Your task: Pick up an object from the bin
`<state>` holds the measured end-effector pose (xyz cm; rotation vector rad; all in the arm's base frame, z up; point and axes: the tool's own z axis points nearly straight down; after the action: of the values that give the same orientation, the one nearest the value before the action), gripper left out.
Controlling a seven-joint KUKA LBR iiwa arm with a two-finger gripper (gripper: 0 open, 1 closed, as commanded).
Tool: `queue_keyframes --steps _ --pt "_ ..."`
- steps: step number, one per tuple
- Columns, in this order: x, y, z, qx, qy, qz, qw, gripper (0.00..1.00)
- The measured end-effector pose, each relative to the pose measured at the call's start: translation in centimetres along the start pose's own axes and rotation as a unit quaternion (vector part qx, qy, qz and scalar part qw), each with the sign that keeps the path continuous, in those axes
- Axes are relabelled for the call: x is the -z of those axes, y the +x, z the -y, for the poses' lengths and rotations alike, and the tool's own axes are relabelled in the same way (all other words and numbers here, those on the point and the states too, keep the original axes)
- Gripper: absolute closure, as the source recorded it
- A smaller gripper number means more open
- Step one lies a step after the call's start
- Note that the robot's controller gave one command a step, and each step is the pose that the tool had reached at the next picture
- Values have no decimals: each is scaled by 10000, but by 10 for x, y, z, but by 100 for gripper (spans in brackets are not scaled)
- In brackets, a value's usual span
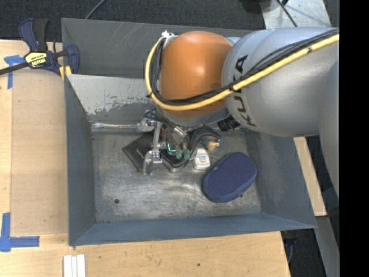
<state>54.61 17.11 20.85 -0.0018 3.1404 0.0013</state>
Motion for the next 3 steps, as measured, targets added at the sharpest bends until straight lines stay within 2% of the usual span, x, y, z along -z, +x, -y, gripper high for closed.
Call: queue_keyframes --steps 1,2,3 --pt "-130 -76 18 -1280 -1 3 9918 0" --pt "-126 -78 18 -1284 -13 52 9917 100" --pt "-129 -76 21 -1884 -66 58 9821 100"
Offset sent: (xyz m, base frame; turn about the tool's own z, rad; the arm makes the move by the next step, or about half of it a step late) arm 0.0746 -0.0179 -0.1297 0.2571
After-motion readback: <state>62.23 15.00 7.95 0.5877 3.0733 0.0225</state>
